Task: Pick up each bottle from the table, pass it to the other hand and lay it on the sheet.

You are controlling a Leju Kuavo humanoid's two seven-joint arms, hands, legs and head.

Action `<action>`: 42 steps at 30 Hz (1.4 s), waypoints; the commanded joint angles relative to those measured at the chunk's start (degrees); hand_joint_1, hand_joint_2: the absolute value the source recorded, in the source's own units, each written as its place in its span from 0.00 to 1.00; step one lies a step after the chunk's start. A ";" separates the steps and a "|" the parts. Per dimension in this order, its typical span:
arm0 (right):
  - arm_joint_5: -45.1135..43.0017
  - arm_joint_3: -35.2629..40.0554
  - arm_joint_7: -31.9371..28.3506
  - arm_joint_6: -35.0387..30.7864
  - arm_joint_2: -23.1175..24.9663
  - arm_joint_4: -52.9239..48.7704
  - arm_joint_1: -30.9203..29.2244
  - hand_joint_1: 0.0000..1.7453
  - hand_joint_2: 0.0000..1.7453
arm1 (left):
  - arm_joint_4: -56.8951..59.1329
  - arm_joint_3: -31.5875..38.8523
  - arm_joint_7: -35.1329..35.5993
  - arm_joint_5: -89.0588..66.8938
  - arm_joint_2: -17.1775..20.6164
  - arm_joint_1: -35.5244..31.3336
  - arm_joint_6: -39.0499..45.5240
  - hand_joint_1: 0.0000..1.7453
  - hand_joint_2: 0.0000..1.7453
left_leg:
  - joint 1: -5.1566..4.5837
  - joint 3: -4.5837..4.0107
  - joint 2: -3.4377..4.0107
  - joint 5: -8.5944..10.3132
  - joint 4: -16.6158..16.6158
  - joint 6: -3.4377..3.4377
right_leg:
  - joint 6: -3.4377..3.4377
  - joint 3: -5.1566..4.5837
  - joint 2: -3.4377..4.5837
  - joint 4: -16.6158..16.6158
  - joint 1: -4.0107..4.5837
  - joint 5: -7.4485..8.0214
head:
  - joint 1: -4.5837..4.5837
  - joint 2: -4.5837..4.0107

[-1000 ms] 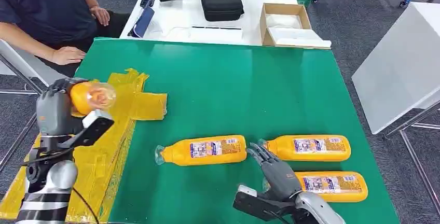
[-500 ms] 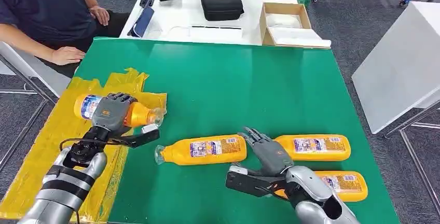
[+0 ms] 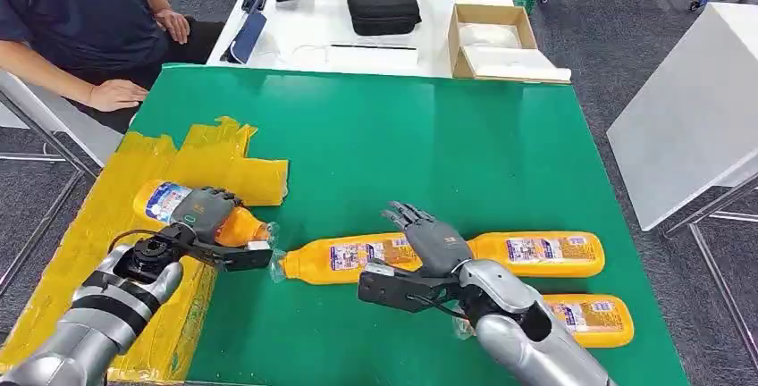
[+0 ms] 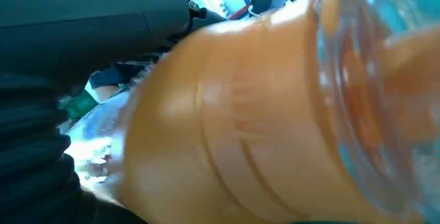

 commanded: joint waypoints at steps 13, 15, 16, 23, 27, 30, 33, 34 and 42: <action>3.15 5.75 -1.19 0.52 10.94 22.03 -11.97 0.00 0.00 | 13.66 -8.98 -4.44 8.80 2.33 -10.83 -17.71 0.00 1.00 | -0.02 0.03 0.18 0.31 -0.03 -0.12 | -0.27 -0.26 0.17 0.34 0.01 0.21 | 0.04 0.00; 2.57 6.19 -2.03 1.31 11.98 24.30 -13.26 0.00 0.00 | 11.23 -9.16 -7.84 14.69 4.72 -11.57 -22.57 0.00 0.00 | -0.01 0.00 0.24 0.32 -0.02 -0.12 | -0.29 -0.31 0.23 0.36 0.02 0.24 | 0.04 0.00; 2.33 6.63 -2.45 1.60 12.22 25.10 -13.91 0.00 0.00 | 9.62 -10.10 -9.53 17.70 6.36 -12.41 -25.29 0.00 0.00 | -0.02 -0.06 0.30 0.37 -0.03 -0.12 | -0.32 -0.40 0.29 0.37 0.01 0.29 | 0.04 0.00; -0.33 9.93 -4.89 3.92 12.14 31.43 -18.00 0.00 0.00 | -2.57 -14.43 -15.32 50.50 20.98 -22.39 -47.10 0.00 0.00 | 0.11 -0.27 0.24 0.39 0.17 -0.32 | -0.31 -0.67 0.21 0.64 0.14 0.22 | 0.02 0.00; -1.27 11.45 -6.24 3.81 11.62 34.35 -19.69 0.00 1.00 | -6.59 -15.56 -17.29 71.06 29.16 -26.59 -52.26 0.00 0.00 | 0.19 -0.76 0.36 0.55 0.30 -0.47 | -0.54 -1.23 0.32 0.94 0.22 0.35 | 0.07 0.00; -0.74 11.39 -7.00 3.40 10.17 34.27 -19.38 0.00 1.00 | -11.28 -8.27 -22.48 81.71 30.64 -20.13 -49.66 0.00 0.00 | 0.08 -0.69 0.41 0.59 0.14 -0.51 | -0.55 -1.26 0.37 0.92 0.15 0.34 | 0.04 0.00; 0.87 10.47 -7.82 2.83 8.73 34.20 -17.72 0.00 1.00 | -14.14 0.72 -23.22 82.47 26.51 -12.30 -45.42 0.00 0.00 | -0.01 -0.44 0.25 0.66 -0.12 -0.47 | -0.50 -1.02 0.21 0.71 0.06 0.34 | 0.02 0.00; 1.81 9.93 -7.95 2.76 8.32 34.60 -16.80 0.00 1.00 | -15.12 5.60 -23.37 82.09 23.33 -9.42 -43.67 0.00 0.00 | -0.03 -0.44 0.16 0.67 -0.13 -0.48 | -0.47 -1.02 0.11 0.69 0.04 0.32 | 0.04 0.00; 4.59 10.04 -8.80 2.85 7.25 36.51 -14.73 0.00 1.00 | -17.87 14.64 -22.00 81.18 14.09 -3.49 -41.54 0.00 0.00 | -0.02 -0.48 -0.15 0.75 -0.14 -0.44 | -0.45 -1.00 -0.20 0.60 0.03 0.31 | 0.07 0.00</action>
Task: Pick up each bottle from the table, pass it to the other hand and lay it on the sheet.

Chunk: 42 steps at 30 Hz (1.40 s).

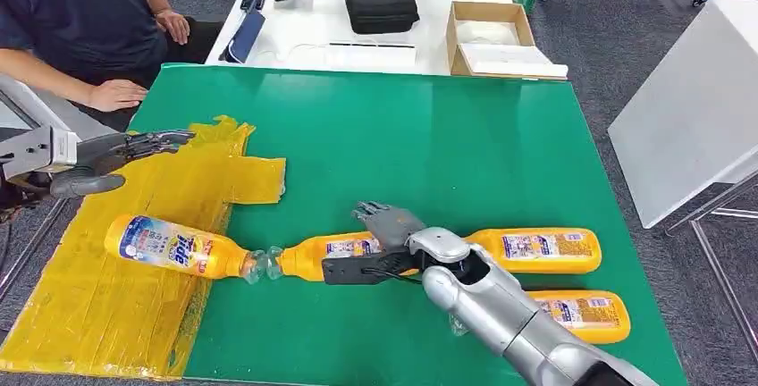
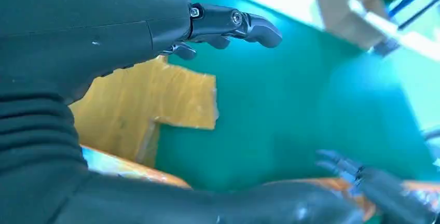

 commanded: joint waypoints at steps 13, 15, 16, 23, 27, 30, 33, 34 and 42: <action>2.59 7.06 -3.95 7.73 -4.03 12.56 0.41 0.00 1.00 | -1.75 19.72 2.71 -0.57 -18.90 8.24 -0.02 0.00 0.00 | -0.05 0.12 -0.25 0.17 -0.19 0.10 | -0.10 0.25 -0.23 -0.25 -0.01 0.16 | -0.02 0.00; 2.29 8.51 -4.57 10.03 -4.37 12.52 0.13 0.00 1.00 | -1.04 19.89 2.61 -0.72 -19.23 8.13 -0.24 0.00 0.00 | -0.03 0.14 -0.19 0.10 -0.11 0.07 | -0.08 0.23 -0.18 -0.18 0.01 0.11 | -0.02 0.00; 2.14 9.86 -5.18 11.24 -4.48 13.34 -0.05 0.00 1.00 | -0.04 20.22 2.29 -0.56 -19.82 7.99 -0.46 0.00 0.00 | -0.05 0.14 -0.28 0.19 -0.18 0.11 | -0.11 0.28 -0.27 -0.25 0.00 0.16 | -0.02 0.00; -0.16 13.72 -5.21 9.64 -4.26 13.45 0.56 1.00 1.00 | 0.00 20.41 1.46 -1.20 -21.32 8.16 -0.51 0.00 0.00 | 0.00 0.38 -0.31 0.18 -0.22 0.09 | -0.22 0.44 -0.30 -0.32 0.05 0.20 | -0.02 0.00; -1.13 9.43 -2.57 4.52 -3.03 12.24 2.79 1.00 1.00 | -2.68 23.99 9.56 5.19 -23.88 11.41 -0.14 0.00 0.00 | 0.00 0.59 -0.08 0.15 -0.22 0.06 | -0.22 0.61 -0.12 -0.31 0.05 0.22 | -0.02 0.00; -0.84 9.32 -1.77 4.57 -3.07 11.29 3.13 1.00 1.00 | -4.02 23.93 10.89 5.84 -24.21 11.90 0.33 0.00 0.00 | -0.02 0.55 -0.07 0.24 -0.27 0.08 | -0.23 0.56 -0.14 -0.36 0.04 0.29 | -0.02 0.00; -0.84 9.32 -1.77 4.57 -3.07 11.29 3.13 1.00 1.00 | -4.02 23.93 10.89 5.84 -24.21 11.90 0.33 0.00 0.00 | 0.02 0.54 0.06 0.09 -0.08 0.04 | -0.20 0.48 -0.04 -0.18 0.08 0.18 | -0.02 0.00; -0.84 9.26 -1.75 4.57 -3.20 11.17 3.15 1.00 1.00 | -3.96 23.99 11.14 6.10 -24.14 11.67 0.27 0.00 0.00 | 0.01 0.47 -0.05 0.23 -0.21 0.08 | -0.24 0.47 -0.16 -0.30 0.08 0.27 | -0.02 0.00; -1.07 8.49 -1.47 4.19 -3.12 11.04 3.52 1.00 1.00 | -3.11 24.47 13.16 8.27 -24.57 11.67 0.02 0.00 0.00 | 0.00 0.58 0.05 0.13 -0.13 0.05 | -0.21 0.60 -0.05 -0.22 0.06 0.18 | -0.02 0.00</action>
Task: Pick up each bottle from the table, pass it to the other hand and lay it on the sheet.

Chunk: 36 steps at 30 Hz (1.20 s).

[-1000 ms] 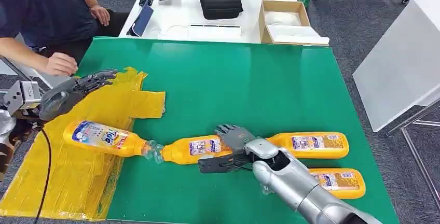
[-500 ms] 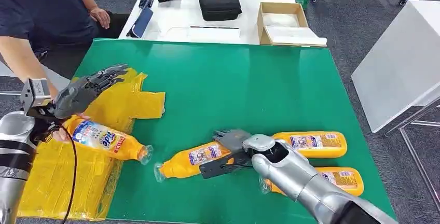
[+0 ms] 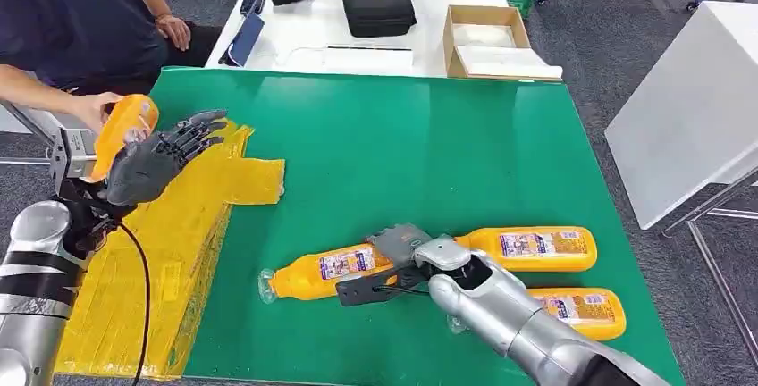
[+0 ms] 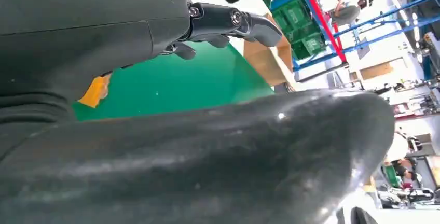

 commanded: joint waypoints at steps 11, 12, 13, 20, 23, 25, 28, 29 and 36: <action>-7.64 -26.22 0.39 -19.69 0.67 -26.82 23.68 1.00 1.00 | -23.59 11.14 21.31 20.64 -12.44 26.51 16.80 0.00 1.00 | -0.05 0.10 -0.02 0.06 -0.24 0.09 | -0.05 0.11 -0.02 -0.25 -0.02 0.05 | -0.02 0.00; -9.53 -28.39 0.71 -18.93 0.26 -32.68 25.83 1.00 1.00 | -26.87 11.05 20.05 16.31 -13.49 29.54 18.97 0.00 1.00 | -0.09 0.11 0.08 0.06 -0.35 0.13 | -0.06 0.12 0.07 -0.35 -0.05 0.09 | 0.00 0.00; -11.11 -29.95 0.51 -18.61 -0.08 -37.41 27.56 1.00 1.00 | -29.06 10.67 18.63 13.74 -14.67 31.62 20.07 0.00 1.00 | -0.14 0.10 0.12 -0.05 -0.25 0.12 | -0.03 0.08 0.10 -0.21 -0.12 0.00 | -0.02 0.00; -13.47 -31.40 -2.67 -17.96 -0.27 -48.94 33.52 1.00 1.00 | -33.33 8.47 15.68 6.68 -17.63 33.75 24.73 0.00 1.00 | -0.13 -1.01 -0.27 -0.09 0.03 0.10 | -0.04 -0.85 -0.22 0.01 -0.11 -0.11 | -0.02 0.00; -13.04 -30.11 -3.11 -18.20 0.02 -48.36 33.69 1.00 1.00 | -32.72 8.42 15.92 6.96 -17.51 33.15 24.65 0.00 1.00 | -0.12 -1.03 -0.27 -0.05 -0.01 0.06 | -0.04 -0.88 -0.14 -0.02 -0.10 -0.04 | -0.02 0.00; -12.71 -29.83 -3.16 -18.52 0.21 -47.81 33.52 1.00 1.00 | -32.20 8.37 15.98 7.13 -17.47 32.90 24.56 0.00 1.00 | -0.13 -1.04 -0.25 -0.04 -0.02 0.07 | -0.05 -0.90 -0.12 -0.02 -0.10 -0.02 | 0.00 0.00; -12.65 -29.63 -3.34 -19.54 0.21 -47.85 33.80 1.00 1.00 | -32.27 8.44 15.98 7.46 -17.52 33.04 24.31 0.00 1.00 | -0.11 -0.95 -0.26 0.00 -0.07 0.09 | -0.10 -0.83 -0.13 -0.07 -0.07 0.01 | -0.02 0.00; -12.67 -29.69 -3.34 -19.75 0.16 -48.06 34.03 1.00 1.00 | -32.34 8.49 16.10 7.72 -17.64 33.20 24.36 0.00 1.00 | -0.11 -1.01 -0.26 -0.01 -0.04 0.09 | -0.06 -0.89 -0.12 -0.05 -0.08 0.01 | -0.02 0.00; -12.67 -29.66 -3.35 -19.89 0.08 -48.17 34.15 1.00 1.00 | -32.23 8.26 16.39 8.49 -17.41 33.43 24.06 0.00 1.00 | -0.09 -1.02 -0.22 -0.01 -0.04 0.11 | -0.04 -0.89 -0.08 -0.05 -0.08 -0.01 | -0.02 0.00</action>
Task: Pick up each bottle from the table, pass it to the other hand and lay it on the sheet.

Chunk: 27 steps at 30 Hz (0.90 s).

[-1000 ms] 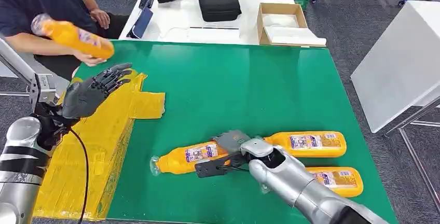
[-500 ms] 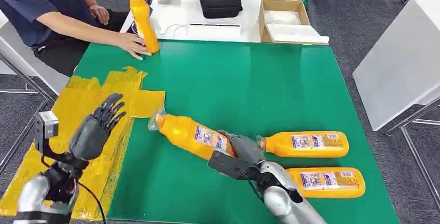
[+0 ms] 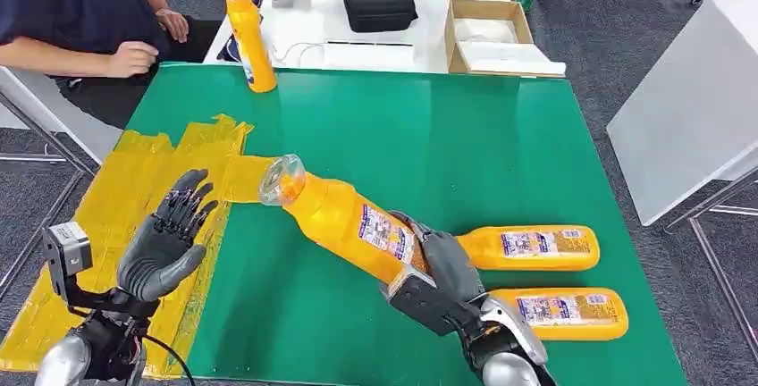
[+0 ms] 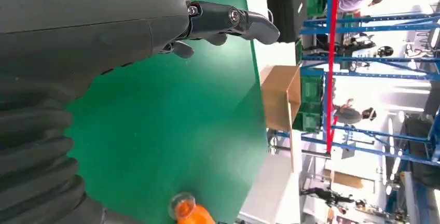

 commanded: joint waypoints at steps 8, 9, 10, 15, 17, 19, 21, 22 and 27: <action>-0.14 -0.61 -0.13 -0.44 -0.60 -0.67 0.01 1.00 1.00 | 0.81 0.79 0.37 0.03 -1.50 -0.18 -0.25 0.00 1.00 | -0.03 0.13 0.02 0.02 -0.06 0.07 | -0.09 0.14 0.01 -0.05 0.00 0.01 | 0.00 0.00; -0.14 -0.61 -0.13 -0.44 -0.60 -0.67 0.01 1.00 1.00 | 0.81 0.79 0.37 0.03 -1.50 -0.18 -0.25 0.00 1.00 | 0.00 0.08 0.02 0.01 -0.03 0.06 | -0.07 0.09 0.01 -0.04 0.02 0.01 | 0.00 0.00; -0.14 -0.61 -0.13 -0.44 -0.60 -0.67 0.01 1.00 1.00 | 0.81 0.79 0.37 0.03 -1.50 -0.18 -0.25 0.00 1.00 | -0.01 0.04 0.00 0.01 -0.02 0.04 | -0.05 0.05 0.00 -0.02 0.00 0.01 | 0.00 0.00; -0.14 -0.31 -0.15 -0.60 -0.42 -0.20 -0.46 1.00 1.00 | 1.01 0.12 0.95 2.63 -1.27 0.09 -1.33 0.00 1.00 | -0.02 0.06 0.02 0.01 -0.03 0.06 | -0.06 0.07 0.01 -0.04 0.00 0.01 | 0.00 0.00; -0.10 0.54 0.23 -0.19 -0.19 0.92 -1.31 1.00 1.00 | 1.17 -0.90 1.44 5.00 -1.20 0.31 -2.55 0.00 1.00 | -0.02 0.11 0.06 0.01 -0.05 0.07 | -0.07 0.11 0.05 -0.06 0.00 0.02 | 0.00 0.00; 0.37 2.35 1.02 1.25 0.01 2.64 -2.41 1.00 1.00 | 1.12 -2.43 1.47 7.15 -1.15 0.31 -3.89 0.00 1.00 | -0.03 0.16 0.07 0.01 -0.09 0.08 | -0.08 0.16 0.06 -0.08 -0.01 0.02 | 0.00 0.00; -0.65 5.24 1.54 2.95 -2.21 7.55 -6.71 1.00 1.00 | 1.43 -5.81 2.58 12.09 -0.42 -1.07 -5.52 0.00 1.00 | -0.02 0.18 0.09 0.01 -0.09 0.08 | -0.09 0.18 0.08 -0.09 0.01 0.03 | 0.00 0.00; -1.14 5.67 1.30 3.56 -2.11 9.06 -7.44 1.00 1.00 | 1.44 -6.86 2.63 13.86 -0.15 -1.48 -6.26 0.00 1.00 | -0.01 0.15 0.10 0.03 -0.08 0.08 | -0.08 0.16 0.09 -0.10 0.01 0.06 | 0.00 0.00; -1.12 8.92 1.00 4.15 -1.98 14.36 -9.01 1.00 1.00 | 1.02 -12.36 4.98 23.86 1.75 -2.20 -8.10 0.00 1.00 | 0.00 0.13 -0.03 0.07 -0.09 0.07 | -0.08 0.18 -0.04 -0.11 0.02 0.06 | 0.02 0.00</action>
